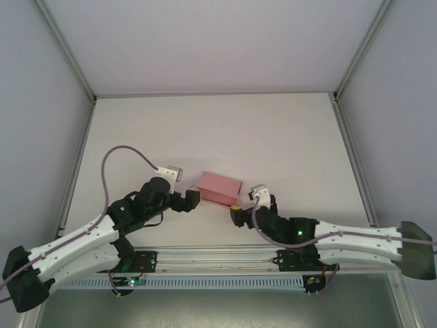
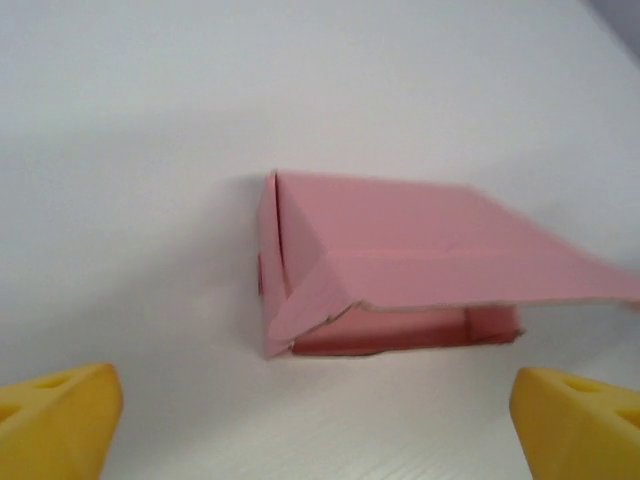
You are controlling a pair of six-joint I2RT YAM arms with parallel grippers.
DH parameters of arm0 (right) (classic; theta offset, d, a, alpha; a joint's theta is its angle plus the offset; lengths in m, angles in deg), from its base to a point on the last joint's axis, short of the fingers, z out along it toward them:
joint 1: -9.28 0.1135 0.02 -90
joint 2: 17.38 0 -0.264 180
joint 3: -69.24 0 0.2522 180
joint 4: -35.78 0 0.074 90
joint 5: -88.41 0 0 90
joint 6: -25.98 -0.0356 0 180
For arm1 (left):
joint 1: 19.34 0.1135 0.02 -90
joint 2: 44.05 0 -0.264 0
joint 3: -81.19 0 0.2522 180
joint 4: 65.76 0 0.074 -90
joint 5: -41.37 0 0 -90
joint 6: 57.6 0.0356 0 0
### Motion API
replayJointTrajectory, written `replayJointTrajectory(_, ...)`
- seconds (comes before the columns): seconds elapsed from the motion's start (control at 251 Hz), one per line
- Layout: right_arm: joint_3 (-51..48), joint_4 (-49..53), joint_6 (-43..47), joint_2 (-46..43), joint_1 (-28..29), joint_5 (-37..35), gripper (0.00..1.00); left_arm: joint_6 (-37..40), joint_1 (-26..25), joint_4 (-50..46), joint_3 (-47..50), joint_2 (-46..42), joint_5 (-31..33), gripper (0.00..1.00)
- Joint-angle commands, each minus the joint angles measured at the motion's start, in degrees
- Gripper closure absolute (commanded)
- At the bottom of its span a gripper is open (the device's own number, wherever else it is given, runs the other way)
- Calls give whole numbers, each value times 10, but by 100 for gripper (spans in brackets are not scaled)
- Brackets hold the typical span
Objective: Assemble paper box
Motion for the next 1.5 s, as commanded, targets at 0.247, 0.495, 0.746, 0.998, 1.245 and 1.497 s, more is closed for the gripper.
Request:
replayJointTrajectory(0.247, 101, 11, -10, -32, -201, 126, 2, -36, 122, -125, -209, 189, 18, 0)
replayJointTrajectory(0.495, 214, 63, -1, 239, -339, 352, 2, -16, 175, -39, -235, 396, -193, 0)
replayJointTrajectory(0.746, 167, -14, -60, 356, -347, 427, 2, -26, 179, 23, -183, 452, -294, 7)
replayJointTrajectory(0.998, 107, -57, -102, 398, -342, 411, 28, -43, 182, 97, -129, 498, -378, 24)
replayJointTrajectory(1.245, 114, -49, -84, 386, -348, 400, 29, -49, 183, 147, -133, 528, -424, 41)
replayJointTrajectory(1.497, 99, -43, -72, 329, -387, 412, 19, -58, 194, 158, -125, 532, -424, 61)
